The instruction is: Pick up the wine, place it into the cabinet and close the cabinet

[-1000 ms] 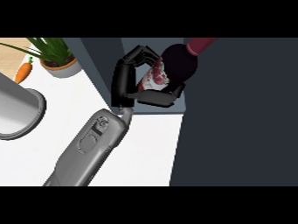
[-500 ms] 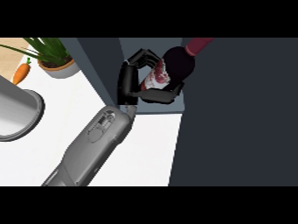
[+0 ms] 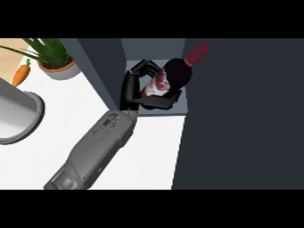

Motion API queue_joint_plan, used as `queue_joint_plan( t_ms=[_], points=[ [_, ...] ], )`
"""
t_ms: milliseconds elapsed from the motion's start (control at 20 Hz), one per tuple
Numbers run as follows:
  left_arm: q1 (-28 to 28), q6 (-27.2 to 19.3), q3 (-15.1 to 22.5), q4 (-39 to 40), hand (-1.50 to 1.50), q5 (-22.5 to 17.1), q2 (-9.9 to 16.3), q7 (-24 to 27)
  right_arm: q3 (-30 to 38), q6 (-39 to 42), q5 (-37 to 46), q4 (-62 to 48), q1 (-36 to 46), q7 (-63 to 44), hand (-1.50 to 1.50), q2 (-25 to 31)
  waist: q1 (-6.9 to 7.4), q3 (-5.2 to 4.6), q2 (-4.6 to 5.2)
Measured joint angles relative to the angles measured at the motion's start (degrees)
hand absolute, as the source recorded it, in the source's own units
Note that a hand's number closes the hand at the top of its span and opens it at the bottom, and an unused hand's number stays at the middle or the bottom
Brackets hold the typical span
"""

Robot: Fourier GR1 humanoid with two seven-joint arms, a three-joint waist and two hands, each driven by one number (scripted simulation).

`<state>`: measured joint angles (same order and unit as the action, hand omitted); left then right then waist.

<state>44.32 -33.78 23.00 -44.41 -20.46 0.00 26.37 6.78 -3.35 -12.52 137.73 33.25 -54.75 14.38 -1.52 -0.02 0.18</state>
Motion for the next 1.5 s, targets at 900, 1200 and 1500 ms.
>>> queue_joint_plan(
  t_ms=[900,1200,1500],
  points=[
    [6.9,4.3,-5.2,18.5,1.50,-11.2,0.0,13.9,-0.7,-0.3,-0.8,0.0,-0.2,0.1,-1.50,-0.4,-0.77,-0.03,0.26],
    [10.8,6.1,-7.8,25.3,1.50,-13.7,0.0,15.5,-1.7,-0.7,-0.8,-0.3,0.4,0.1,-1.50,-1.2,-1.39,-0.05,0.49],
    [14.3,6.1,-9.4,30.7,1.50,-13.8,0.4,17.0,-1.3,-0.8,-0.9,-0.2,0.6,0.3,-1.50,-1.0,-1.77,-0.03,0.60]
  ],
)
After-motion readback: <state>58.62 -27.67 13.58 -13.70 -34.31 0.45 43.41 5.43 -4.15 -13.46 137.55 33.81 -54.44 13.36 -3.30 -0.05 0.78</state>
